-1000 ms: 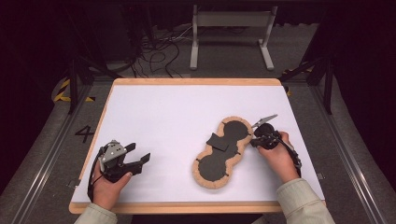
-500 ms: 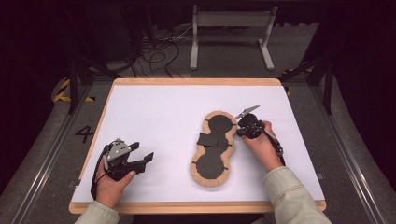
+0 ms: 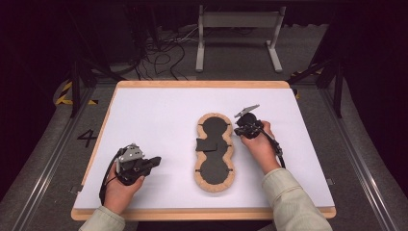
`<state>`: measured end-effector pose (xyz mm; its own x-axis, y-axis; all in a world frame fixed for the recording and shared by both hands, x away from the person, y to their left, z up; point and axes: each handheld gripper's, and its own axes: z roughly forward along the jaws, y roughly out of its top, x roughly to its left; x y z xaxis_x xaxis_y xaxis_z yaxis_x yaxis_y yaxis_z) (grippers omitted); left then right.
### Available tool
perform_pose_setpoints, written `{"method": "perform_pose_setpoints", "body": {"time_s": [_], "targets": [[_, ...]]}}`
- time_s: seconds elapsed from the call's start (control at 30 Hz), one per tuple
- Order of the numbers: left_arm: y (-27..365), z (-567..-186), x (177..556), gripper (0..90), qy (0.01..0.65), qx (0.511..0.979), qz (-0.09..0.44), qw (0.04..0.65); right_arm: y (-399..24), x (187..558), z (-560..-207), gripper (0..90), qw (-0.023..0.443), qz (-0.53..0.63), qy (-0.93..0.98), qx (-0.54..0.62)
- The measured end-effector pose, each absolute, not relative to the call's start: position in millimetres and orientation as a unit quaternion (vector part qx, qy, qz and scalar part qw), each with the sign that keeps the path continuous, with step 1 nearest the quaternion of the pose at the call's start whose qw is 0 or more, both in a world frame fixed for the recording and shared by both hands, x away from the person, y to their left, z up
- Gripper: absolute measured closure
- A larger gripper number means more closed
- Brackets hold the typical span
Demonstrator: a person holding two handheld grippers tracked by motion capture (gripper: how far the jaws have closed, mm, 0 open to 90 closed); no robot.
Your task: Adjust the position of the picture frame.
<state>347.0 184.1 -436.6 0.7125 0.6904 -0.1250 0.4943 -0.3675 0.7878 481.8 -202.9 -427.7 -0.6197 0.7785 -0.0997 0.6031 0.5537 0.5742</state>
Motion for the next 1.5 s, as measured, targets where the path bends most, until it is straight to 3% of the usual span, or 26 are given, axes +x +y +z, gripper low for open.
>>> {"method": "perform_pose_setpoints", "body": {"time_s": [0.37, 0.63, 0.9, 1.5], "targets": [[140, -442, 348, 90.0, 0.322, 0.848, 0.070, 0.415, -226, 431, -396, 90.0, 0.207, 0.294, 0.852, 0.379], [113, -448, 348, 89.1, 0.299, 0.867, 0.055, 0.395, -249, 401, -398, 90.0, 0.197, 0.342, 0.830, 0.393], [90, -455, 351, 89.7, 0.282, 0.890, 0.030, 0.357, -264, 393, -405, 89.7, 0.201, 0.327, 0.830, 0.405], [29, -454, 350, 89.9, 0.248, 0.903, 0.007, 0.351, -260, 387, -396, 89.6, 0.195, 0.335, 0.833, 0.395]]}}
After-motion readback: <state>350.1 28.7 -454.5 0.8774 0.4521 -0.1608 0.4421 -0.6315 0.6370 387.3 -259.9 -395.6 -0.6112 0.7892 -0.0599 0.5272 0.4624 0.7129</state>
